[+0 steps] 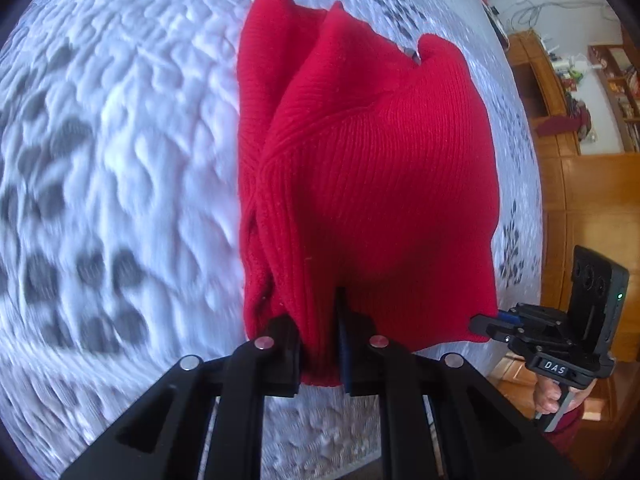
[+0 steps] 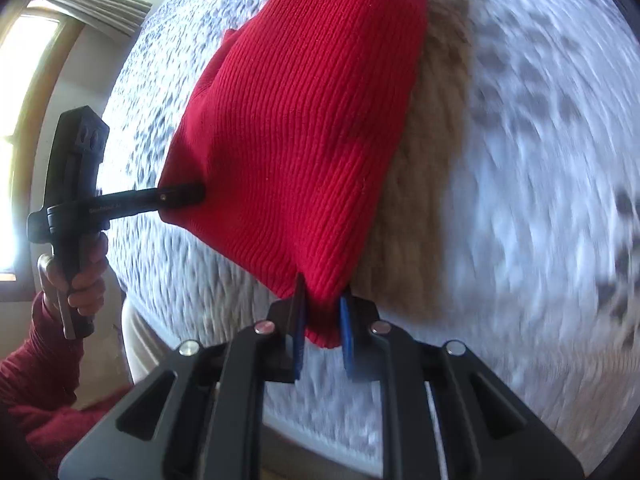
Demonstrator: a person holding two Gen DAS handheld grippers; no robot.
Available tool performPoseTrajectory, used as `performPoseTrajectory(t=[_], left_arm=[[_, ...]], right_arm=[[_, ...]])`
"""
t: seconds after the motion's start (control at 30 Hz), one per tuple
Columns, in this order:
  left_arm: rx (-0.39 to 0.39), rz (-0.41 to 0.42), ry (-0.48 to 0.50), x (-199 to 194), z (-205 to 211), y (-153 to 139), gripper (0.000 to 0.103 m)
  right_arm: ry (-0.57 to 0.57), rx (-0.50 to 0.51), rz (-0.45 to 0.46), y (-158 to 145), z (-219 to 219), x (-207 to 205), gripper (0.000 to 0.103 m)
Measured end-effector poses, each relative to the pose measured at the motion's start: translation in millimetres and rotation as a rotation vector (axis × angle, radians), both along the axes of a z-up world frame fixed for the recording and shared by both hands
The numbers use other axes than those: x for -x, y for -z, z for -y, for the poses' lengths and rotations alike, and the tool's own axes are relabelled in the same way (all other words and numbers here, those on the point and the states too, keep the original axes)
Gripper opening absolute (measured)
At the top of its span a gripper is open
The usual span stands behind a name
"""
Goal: Fold small clothes
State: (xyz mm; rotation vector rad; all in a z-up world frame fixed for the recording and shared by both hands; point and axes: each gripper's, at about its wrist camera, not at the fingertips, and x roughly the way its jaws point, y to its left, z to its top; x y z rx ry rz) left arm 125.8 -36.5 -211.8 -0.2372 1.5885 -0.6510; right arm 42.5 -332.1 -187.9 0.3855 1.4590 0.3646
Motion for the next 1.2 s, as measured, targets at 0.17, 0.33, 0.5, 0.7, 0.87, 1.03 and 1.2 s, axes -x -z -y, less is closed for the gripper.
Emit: performPoseTrajectory(t=[0.17,0.33,0.5,0.7,0.87,1.03,1.2], left_arm=[[-0.072,0.111,0.084,31,11,-3,0.020],[-0.023,0.091,0.059,27,3,-7,0.037],[-0.053,0.140,0.005,20,-41,-51,0.053],[-0.044,0.232,-0.050,-40,-46,-84,0.053],[-0.075,0.239,0.014,-88,41,-65,0.054],[-0.100,0.233,0.073,-109,74,-38,0.053],[-0.102,0.208,0.117,-111,92,-20,0.009]], right_arm=[[-0.018,0.088,-0.021,21,-6,30,0.015],[0.006,0.075,-0.022,26,-8,22,0.024],[0.052,0.140,0.060,-15,17,22,0.035],[0.070,0.192,0.105,-34,34,-4,0.035],[0.060,0.164,0.113,-31,26,-32,0.035],[0.064,0.145,0.104,-23,22,-49,0.035],[0.074,0.124,0.091,-15,25,-60,0.035]])
